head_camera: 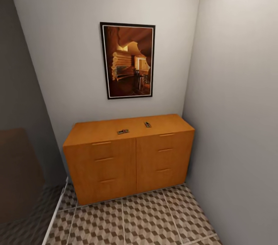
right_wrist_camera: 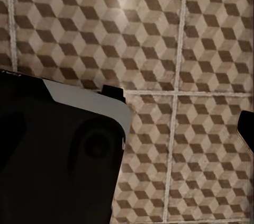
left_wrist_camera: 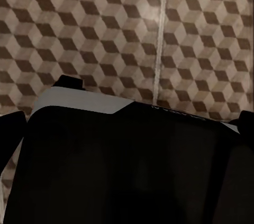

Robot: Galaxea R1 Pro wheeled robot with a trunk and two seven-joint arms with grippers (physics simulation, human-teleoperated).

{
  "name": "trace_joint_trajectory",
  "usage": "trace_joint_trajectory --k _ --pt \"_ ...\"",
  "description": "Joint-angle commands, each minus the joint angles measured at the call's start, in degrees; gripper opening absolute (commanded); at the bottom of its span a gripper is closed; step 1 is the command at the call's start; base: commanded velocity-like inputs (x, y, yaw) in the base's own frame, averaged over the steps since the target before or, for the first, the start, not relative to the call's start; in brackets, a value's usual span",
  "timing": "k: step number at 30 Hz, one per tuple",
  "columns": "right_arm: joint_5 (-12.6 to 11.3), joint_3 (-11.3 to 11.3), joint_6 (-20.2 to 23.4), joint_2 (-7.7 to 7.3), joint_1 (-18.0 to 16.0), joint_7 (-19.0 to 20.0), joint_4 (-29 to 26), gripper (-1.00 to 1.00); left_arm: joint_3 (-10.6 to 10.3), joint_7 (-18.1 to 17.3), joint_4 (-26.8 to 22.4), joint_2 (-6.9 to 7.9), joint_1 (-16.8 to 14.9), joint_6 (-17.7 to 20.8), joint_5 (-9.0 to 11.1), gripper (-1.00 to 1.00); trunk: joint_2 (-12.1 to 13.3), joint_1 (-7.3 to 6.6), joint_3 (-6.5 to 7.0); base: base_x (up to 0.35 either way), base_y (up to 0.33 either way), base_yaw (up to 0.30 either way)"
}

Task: Take the four mousetraps from the cabinet in the bathroom and place them on the bathroom floor. Make sure all four end up on the same floor surface, and ensure that at least two of them are either under or directly next to the same bathroom sink.

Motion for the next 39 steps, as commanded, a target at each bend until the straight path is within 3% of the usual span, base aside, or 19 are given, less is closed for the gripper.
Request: trace_joint_trajectory --k 1,39 --pt "0.6 0.1 -0.3 0.0 -0.1 -0.3 0.2 1.0 -0.5 0.2 0.0 -0.02 0.0 -0.1 0.3 1.0 0.0 0.04 -0.08 0.322 0.0 0.0" --pt "0.6 0.1 -0.3 0.1 -0.1 -0.3 0.2 1.0 -0.5 0.2 0.0 -0.02 0.0 -0.4 0.4 1.0 0.0 0.04 -0.08 0.305 0.0 0.0"
